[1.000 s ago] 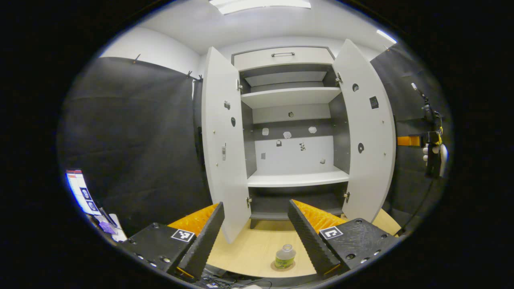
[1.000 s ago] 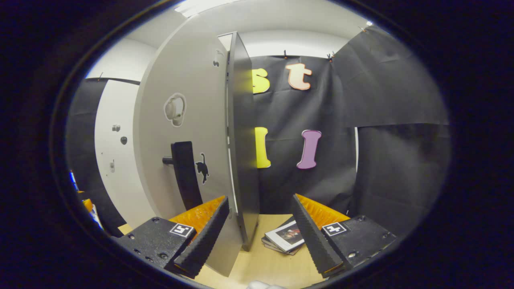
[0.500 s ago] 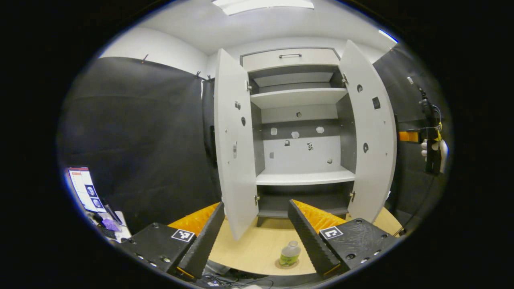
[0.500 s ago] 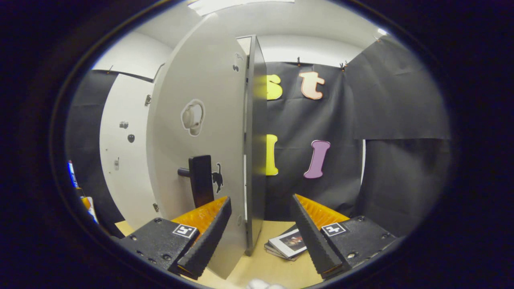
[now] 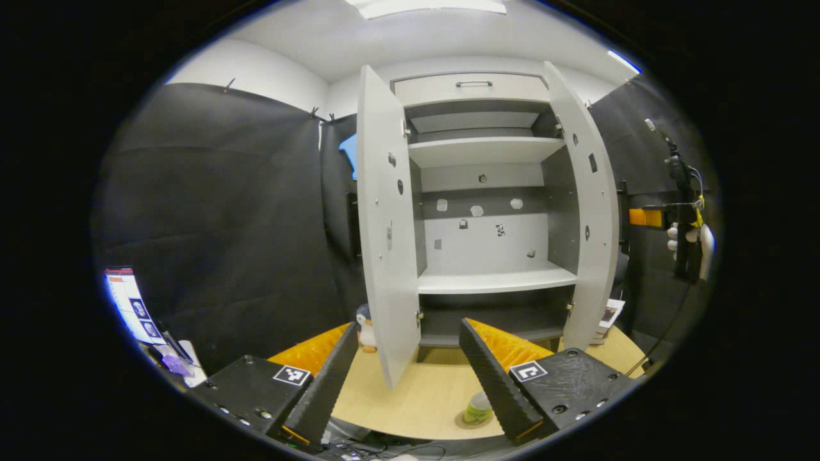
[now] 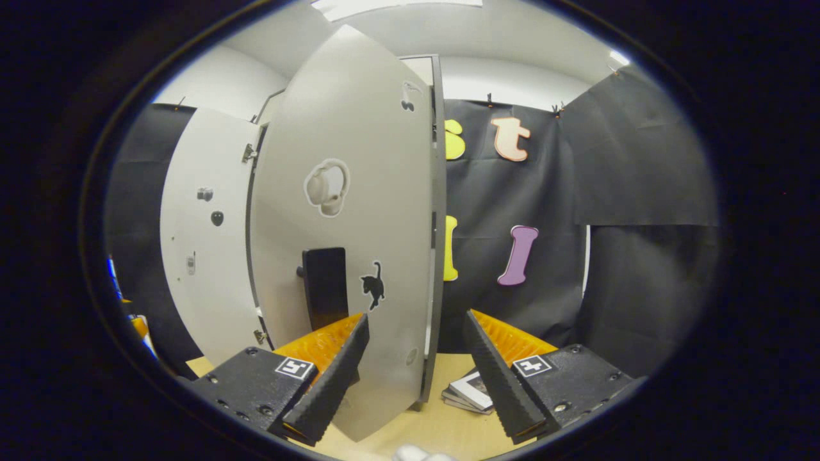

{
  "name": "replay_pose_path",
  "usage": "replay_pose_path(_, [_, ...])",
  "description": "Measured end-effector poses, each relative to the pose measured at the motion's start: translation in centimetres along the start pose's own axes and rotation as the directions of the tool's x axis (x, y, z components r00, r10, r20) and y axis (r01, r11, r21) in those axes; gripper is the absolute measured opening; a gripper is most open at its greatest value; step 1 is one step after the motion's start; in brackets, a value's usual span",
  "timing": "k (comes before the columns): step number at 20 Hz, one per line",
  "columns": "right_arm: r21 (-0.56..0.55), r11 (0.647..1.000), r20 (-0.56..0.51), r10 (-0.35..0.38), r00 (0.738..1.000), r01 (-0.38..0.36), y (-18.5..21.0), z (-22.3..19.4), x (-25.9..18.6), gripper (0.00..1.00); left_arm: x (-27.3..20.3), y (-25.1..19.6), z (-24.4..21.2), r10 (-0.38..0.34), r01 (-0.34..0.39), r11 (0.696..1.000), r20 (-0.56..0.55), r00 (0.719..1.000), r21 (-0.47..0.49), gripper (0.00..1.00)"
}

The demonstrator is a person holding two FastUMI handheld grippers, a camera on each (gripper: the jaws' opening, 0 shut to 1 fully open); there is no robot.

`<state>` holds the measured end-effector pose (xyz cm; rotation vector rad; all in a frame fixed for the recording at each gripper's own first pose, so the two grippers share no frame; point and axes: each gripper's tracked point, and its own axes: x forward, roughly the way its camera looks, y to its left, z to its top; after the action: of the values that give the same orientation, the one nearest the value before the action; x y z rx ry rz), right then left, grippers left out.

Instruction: Grasp the bottle in the cabinet with the left hand and place it on the coaster, then close the right door with the right hand and the left door with the left hand.

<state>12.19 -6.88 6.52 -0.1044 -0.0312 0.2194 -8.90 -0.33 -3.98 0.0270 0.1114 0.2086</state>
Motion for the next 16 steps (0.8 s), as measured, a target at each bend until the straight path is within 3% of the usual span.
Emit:
replay_pose_path(6, [0.001,0.999,-0.014,0.044,0.999,-0.044,3.9,-0.3,1.2,0.98,0.8,2.2,-0.1,0.002,-0.002,1.0,0.005,1.0,0.0,0.97])
replay_pose_path(10, [-0.003,0.991,-0.03,0.13,0.991,-0.13,7.5,-0.9,1.3,0.98,0.9,3.3,-0.1,0.001,-0.001,1.0,0.007,1.0,-0.004,0.98])
replay_pose_path(14, [-0.029,0.987,-0.039,0.154,0.987,-0.155,8.9,-1.2,0.5,0.95,1.1,3.7,-0.2,0.002,-0.002,1.0,0.007,1.0,-0.005,0.97])
replay_pose_path(16, [-0.03,0.987,-0.052,0.157,0.986,-0.159,9.2,-1.6,0.1,0.98,1.1,3.9,-0.2,0.0,0.0,1.0,0.009,1.0,-0.003,0.98])
